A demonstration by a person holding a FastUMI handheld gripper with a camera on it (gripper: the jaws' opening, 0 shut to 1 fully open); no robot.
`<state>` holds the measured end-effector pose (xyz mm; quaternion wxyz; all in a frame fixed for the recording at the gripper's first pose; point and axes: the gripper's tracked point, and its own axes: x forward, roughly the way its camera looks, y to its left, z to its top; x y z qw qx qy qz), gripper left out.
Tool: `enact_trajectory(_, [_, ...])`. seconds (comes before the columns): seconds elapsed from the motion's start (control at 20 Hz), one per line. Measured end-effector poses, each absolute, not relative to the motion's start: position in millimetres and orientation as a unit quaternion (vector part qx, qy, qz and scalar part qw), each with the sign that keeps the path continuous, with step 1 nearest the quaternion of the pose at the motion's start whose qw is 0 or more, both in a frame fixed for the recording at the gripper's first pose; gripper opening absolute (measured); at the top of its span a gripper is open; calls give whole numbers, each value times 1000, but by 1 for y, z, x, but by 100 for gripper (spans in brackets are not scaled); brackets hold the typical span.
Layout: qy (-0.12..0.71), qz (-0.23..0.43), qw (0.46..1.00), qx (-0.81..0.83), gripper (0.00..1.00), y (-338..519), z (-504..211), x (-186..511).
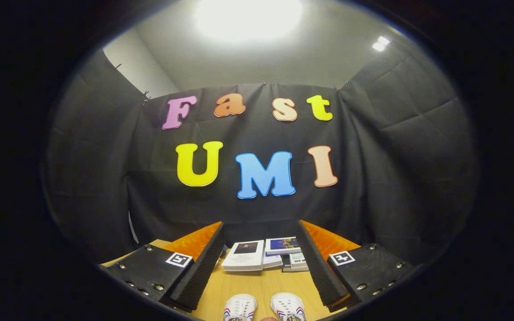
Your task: Open the storage box then place both shoes into the box .Put the left shoe in first, then the right shoe, with the right side of both shoes facing outward in a uniform manner.
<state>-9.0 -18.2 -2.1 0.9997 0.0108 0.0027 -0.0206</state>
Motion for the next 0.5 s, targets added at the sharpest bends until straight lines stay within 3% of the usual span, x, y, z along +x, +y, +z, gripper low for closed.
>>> enact_trajectory(0.5, [19,20,999,45,96,3,-3,-23])
